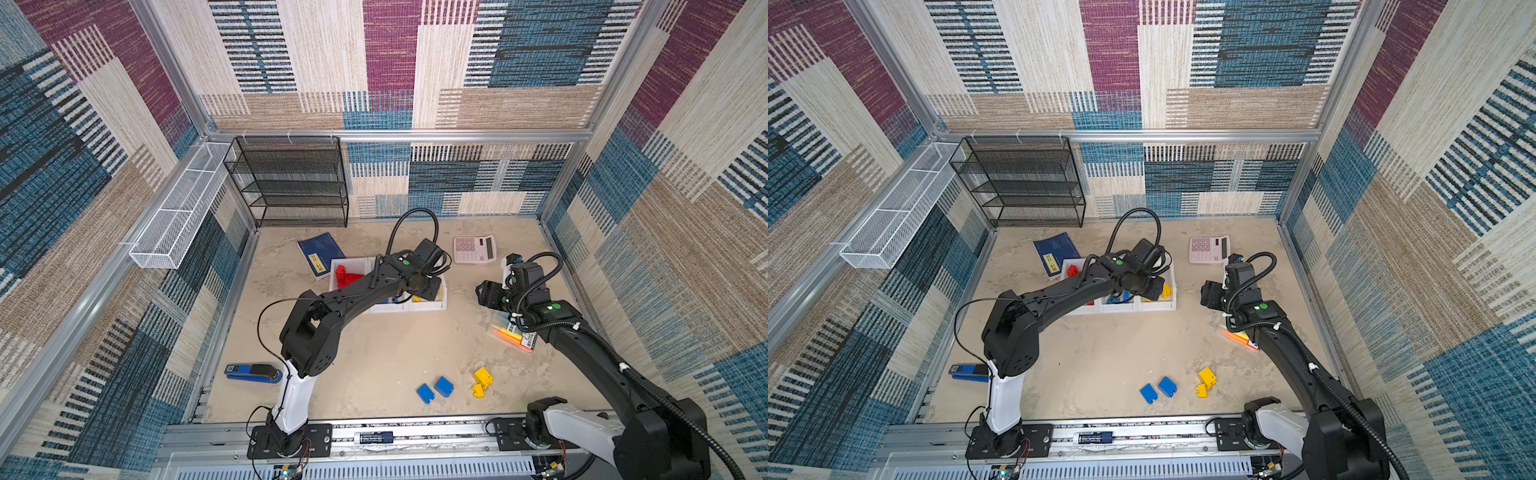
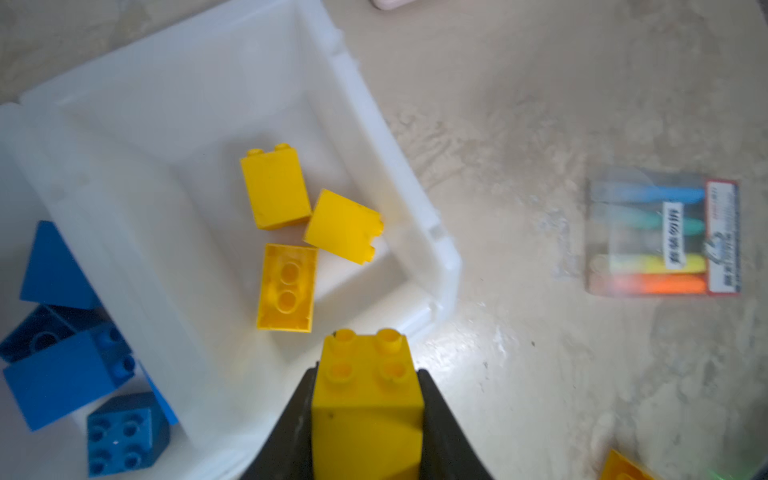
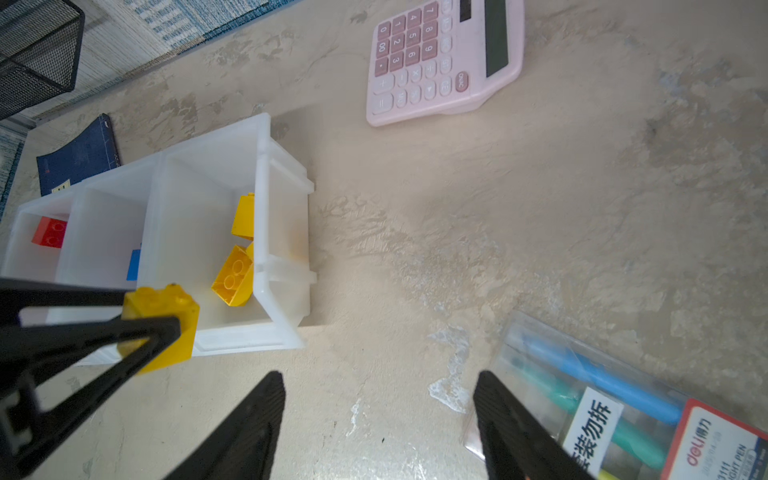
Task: Sort the legos into containers by color
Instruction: 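Carry the yellow brick with the left gripper into the far compartment and release, then grasp a blue brick with the right gripper while the left withdraws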
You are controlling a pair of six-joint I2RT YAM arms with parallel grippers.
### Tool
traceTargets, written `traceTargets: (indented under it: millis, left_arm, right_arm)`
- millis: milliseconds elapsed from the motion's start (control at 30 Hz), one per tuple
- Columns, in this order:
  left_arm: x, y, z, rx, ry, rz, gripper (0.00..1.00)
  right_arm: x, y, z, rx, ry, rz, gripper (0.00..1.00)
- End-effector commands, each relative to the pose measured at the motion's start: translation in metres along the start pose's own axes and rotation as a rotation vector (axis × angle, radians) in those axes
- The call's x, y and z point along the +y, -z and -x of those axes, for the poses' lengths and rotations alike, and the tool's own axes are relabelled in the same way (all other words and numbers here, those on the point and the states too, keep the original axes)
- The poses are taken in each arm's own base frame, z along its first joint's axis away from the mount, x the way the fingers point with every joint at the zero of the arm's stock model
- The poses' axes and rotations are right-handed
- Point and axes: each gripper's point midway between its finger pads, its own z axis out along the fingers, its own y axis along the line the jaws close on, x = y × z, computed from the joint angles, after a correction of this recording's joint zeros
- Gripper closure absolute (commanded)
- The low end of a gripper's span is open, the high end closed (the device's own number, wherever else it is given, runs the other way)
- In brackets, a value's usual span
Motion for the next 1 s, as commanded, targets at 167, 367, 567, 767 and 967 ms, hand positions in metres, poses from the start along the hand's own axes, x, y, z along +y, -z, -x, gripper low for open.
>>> traceTargets:
  millis: [167, 367, 567, 767, 967]
  left_arm:
    - [0.01, -0.015, 0.026, -0.02, -0.041, 0.023, 0.63]
    - [0.025, -0.012, 0.031, -0.025, -0.008, 0.066, 0.41]
    - [0.031, 0.003, 0.033, -0.054, 0.003, 0.075, 0.38]
    - [0.044, 0.029, 0.025, -0.086, 0.044, 0.071, 0.38]
    - [0.078, 0.061, -0.002, -0.131, 0.15, 0.092, 0.38]
  right_arm:
    - [-0.001, 0.009, -0.001, -0.013, -0.019, 0.001, 0.26]
    - [-0.001, 0.009, -0.006, 0.0, -0.022, 0.007, 0.24]
    - [-0.001, 0.009, -0.008, 0.009, -0.025, 0.007, 0.25]
    - [-0.005, 0.006, -0.02, 0.043, -0.035, 0.005, 0.25]
    - [0.005, 0.006, -0.041, 0.107, -0.074, 0.054, 0.33]
